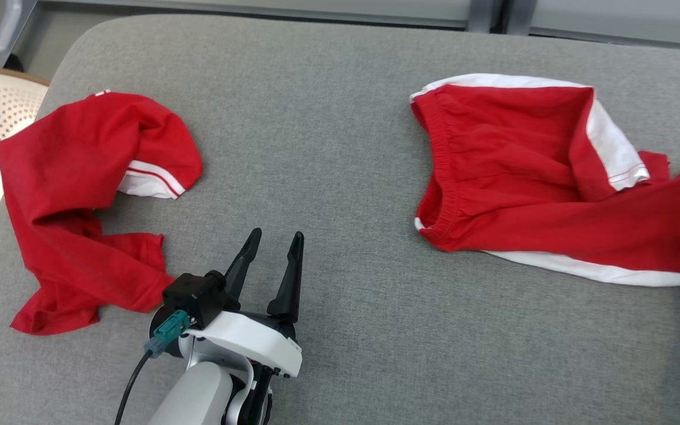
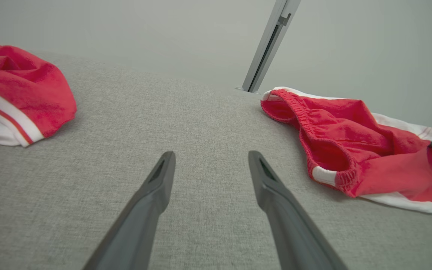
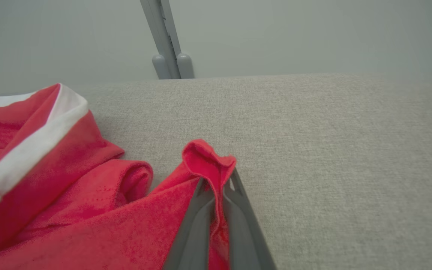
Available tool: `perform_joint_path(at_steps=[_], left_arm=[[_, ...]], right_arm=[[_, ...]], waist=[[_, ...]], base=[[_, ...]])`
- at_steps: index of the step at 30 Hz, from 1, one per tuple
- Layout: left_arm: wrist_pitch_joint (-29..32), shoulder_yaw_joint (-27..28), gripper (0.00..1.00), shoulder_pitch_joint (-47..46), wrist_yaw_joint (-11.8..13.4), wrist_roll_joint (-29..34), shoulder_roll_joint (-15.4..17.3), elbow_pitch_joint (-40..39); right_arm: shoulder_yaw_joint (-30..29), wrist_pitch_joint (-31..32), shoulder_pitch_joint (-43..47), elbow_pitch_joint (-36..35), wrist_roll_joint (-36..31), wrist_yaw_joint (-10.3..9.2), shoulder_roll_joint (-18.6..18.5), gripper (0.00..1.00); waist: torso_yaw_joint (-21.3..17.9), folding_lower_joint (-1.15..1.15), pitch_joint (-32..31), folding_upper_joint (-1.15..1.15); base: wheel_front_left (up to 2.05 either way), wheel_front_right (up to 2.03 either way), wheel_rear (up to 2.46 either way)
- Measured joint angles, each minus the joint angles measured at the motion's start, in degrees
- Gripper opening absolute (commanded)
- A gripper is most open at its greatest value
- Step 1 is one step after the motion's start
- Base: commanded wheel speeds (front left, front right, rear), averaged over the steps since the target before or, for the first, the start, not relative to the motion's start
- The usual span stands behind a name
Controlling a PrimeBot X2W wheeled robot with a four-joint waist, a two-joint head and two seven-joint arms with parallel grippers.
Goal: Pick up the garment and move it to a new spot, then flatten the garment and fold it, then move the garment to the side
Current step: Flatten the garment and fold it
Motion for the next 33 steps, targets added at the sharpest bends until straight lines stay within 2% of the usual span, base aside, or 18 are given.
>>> perform_joint_path(at_steps=[2, 3, 4, 12, 19, 25, 29, 33], left_arm=[[0.0, -0.2, 1.00, -0.5, 0.0, -0.1, 0.0, 0.0], [0.0, -0.2, 1.00, -0.6, 0.0, -0.2, 0.0, -0.1], [0.0, -0.2, 1.00, -0.7, 0.0, -0.2, 0.0, -0.1], [0.0, -0.4, 1.00, -0.7, 0.6, -0.3, 0.0, -0.1], [0.0, 1.1, 1.00, -0.3, 0.4, 0.3, 0.0, 0.0], [0.0, 2.2, 1.00, 0.8, -0.3, 0.8, 0.0, -0.1], [0.0, 2.8, 1.00, 1.7, -0.4, 0.9, 0.0, -0.2], [0.0, 2.9, 1.00, 2.7, -0.9, 1.3, 0.0, -0.2]], right_arm=[[0.1, -0.9, -2.4, 2.9, -0.5, 0.00, -0.1, 0.00], [0.3, -1.5, -3.4, 4.2, -0.5, 0.00, -0.1, 0.47], [0.6, -1.9, -4.3, 5.3, -0.5, 0.00, 0.0, 1.00], [1.6, -9.3, -7.9, 12.8, -2.7, -0.01, 0.0, 1.00], [3.5, -17.5, -4.8, 13.7, -2.8, 0.00, 1.9, 1.00], [7.3, -22.8, 2.6, 8.7, -0.7, 0.00, 4.0, 1.00], [6.5, -24.6, 6.8, 5.4, -0.2, -0.02, 4.3, 1.00], [6.0, -25.3, 13.3, 0.4, 0.0, 0.00, 7.6, 1.00]], waist=[[0.8, 0.00, 0.8, 0.00], [1.1, 0.00, 1.1, 0.00], [1.3, 0.00, 1.4, 0.00], [0.4, 0.00, 0.4, 0.00], [-3.1, 0.00, -2.6, 0.00], [-7.1, 0.00, -5.7, 0.00], [-9.2, 0.00, -7.2, 0.00], [-11.7, 0.00, -8.8, 0.00]], base=[[0.00, 0.00, 0.00], [0.00, 0.00, 0.00], [0.00, 0.00, 0.00], [0.00, 0.00, 0.00], [0.00, 0.00, 0.00], [0.00, 0.00, 0.00], [0.00, 0.00, 0.00], [0.00, 0.00, 0.00]])
